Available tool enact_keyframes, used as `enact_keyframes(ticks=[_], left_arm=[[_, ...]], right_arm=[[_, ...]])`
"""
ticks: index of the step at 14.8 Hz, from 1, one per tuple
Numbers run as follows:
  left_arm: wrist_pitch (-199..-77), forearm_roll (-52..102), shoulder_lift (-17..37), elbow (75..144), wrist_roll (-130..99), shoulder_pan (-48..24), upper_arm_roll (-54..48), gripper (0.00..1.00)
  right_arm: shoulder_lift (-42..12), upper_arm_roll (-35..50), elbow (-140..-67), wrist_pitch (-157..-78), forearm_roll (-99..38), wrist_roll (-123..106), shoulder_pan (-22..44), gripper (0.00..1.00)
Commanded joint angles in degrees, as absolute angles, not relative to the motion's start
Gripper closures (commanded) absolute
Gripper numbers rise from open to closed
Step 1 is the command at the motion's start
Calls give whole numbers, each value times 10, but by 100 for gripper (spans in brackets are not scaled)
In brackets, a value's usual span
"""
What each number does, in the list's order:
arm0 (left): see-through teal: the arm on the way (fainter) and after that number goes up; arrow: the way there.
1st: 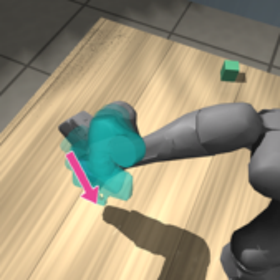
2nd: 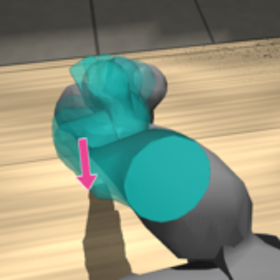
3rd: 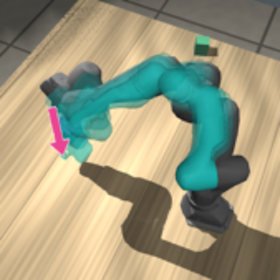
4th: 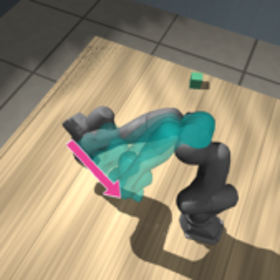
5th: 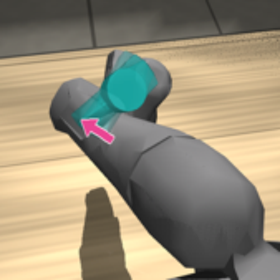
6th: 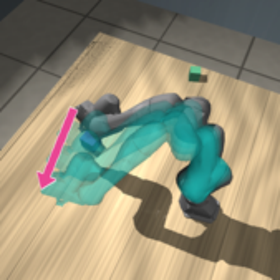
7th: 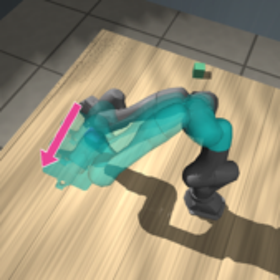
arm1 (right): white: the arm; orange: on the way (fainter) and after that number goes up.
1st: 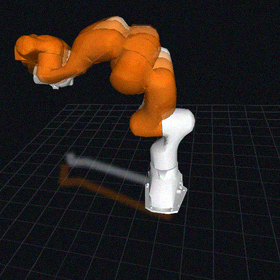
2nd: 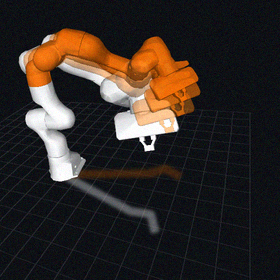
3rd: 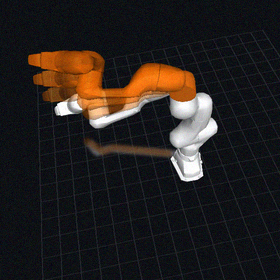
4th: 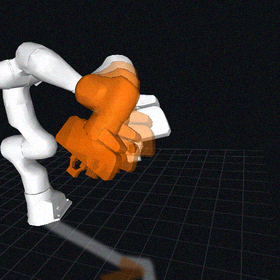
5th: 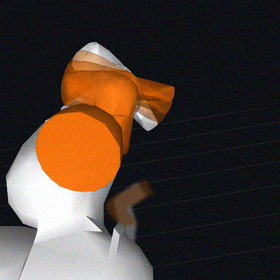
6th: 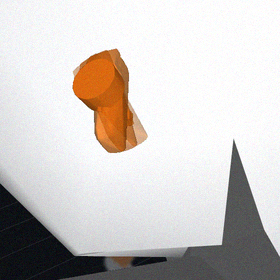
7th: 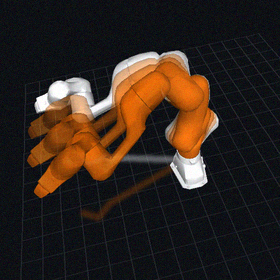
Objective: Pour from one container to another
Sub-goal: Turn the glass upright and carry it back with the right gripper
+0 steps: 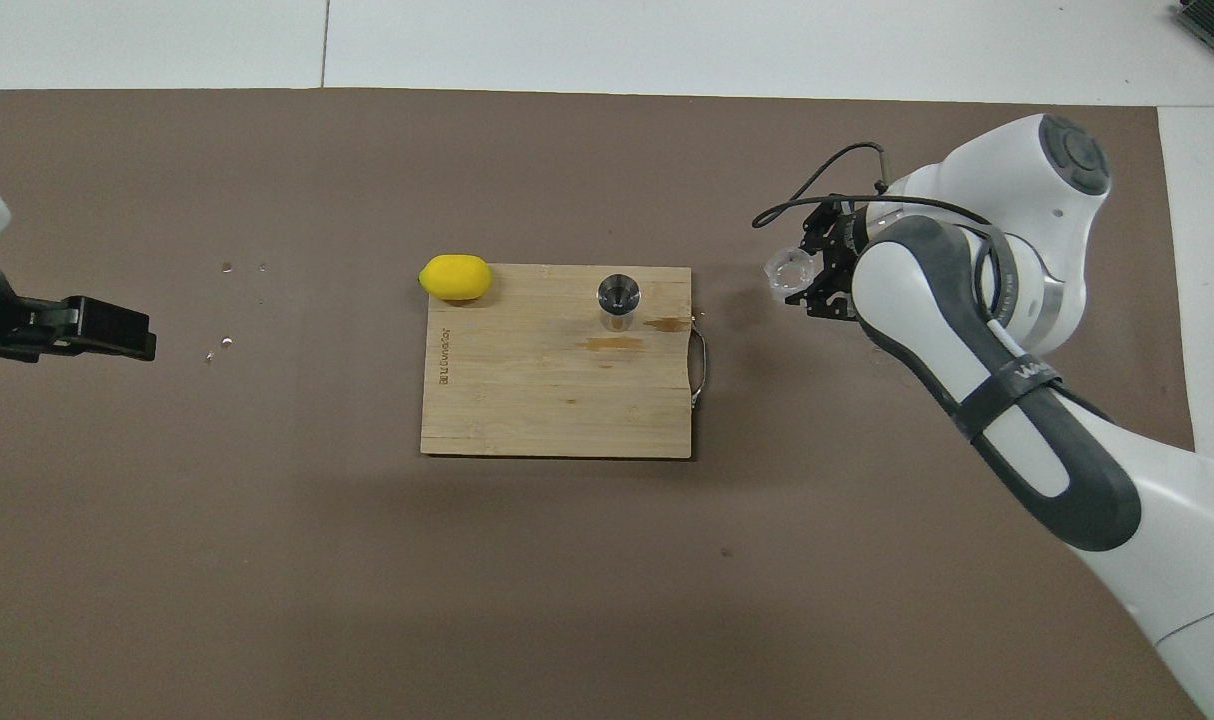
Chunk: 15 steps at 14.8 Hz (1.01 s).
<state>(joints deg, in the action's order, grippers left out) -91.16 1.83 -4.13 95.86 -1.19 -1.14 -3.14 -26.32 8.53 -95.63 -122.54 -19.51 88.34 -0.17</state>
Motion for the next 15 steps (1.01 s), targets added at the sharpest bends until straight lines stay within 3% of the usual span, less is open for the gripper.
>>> enact_keyframes(ticks=[1,15], left_arm=[[-920,10,-60,978,-10,-14,-28,0],[-920,10,-59,979,-9,-14,-28,0]], right_arm=[[-235,95,-1004,-1225,-251,804,-57,100],[-247,95,-1066,-1205,-357,605,-137,100]])
